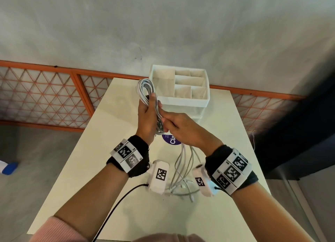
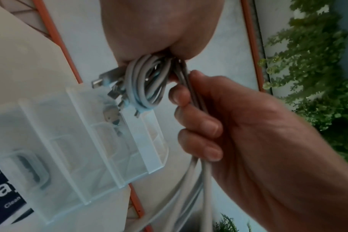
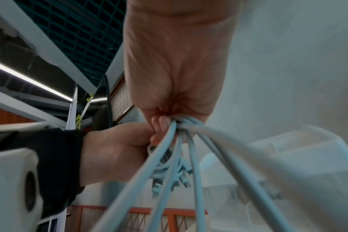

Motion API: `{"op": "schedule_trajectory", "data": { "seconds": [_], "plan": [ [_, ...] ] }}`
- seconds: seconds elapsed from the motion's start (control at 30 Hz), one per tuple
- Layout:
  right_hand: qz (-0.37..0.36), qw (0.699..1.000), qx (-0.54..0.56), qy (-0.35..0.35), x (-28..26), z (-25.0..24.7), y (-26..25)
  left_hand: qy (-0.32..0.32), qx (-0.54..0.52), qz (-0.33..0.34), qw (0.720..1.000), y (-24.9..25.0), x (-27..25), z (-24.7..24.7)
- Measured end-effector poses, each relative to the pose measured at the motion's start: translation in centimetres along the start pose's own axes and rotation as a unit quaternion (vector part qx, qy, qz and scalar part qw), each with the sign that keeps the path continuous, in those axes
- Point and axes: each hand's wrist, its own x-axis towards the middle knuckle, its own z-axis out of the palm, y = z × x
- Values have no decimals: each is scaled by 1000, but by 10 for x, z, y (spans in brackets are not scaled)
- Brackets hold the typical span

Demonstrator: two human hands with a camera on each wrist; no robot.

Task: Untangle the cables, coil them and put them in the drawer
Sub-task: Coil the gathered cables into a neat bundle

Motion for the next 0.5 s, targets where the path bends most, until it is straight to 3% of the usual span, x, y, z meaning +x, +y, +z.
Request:
{"op": "schedule_trajectory", "data": {
  "seconds": [0.13, 0.27, 0.33, 0.4, 0.5],
  "plan": [
    [29, 997, -51, -52, 2, -7, -4, 14, -34, -56, 998, 4, 5, -2],
    [69, 989, 11, -133, 3, -6, 6, 56, -18, -3, 998, 6, 11, -2],
    [64, 991, 58, -106, 0, -5, 12, 96, -26, 16, 995, 7, 15, -5],
    [53, 991, 120, -25, -2, -5, 20, 133, -47, 12, 990, 9, 20, -9],
    [32, 986, 158, 31, -2, -1, 25, 142, -62, 11, 988, 4, 24, -10]
  ]
}}
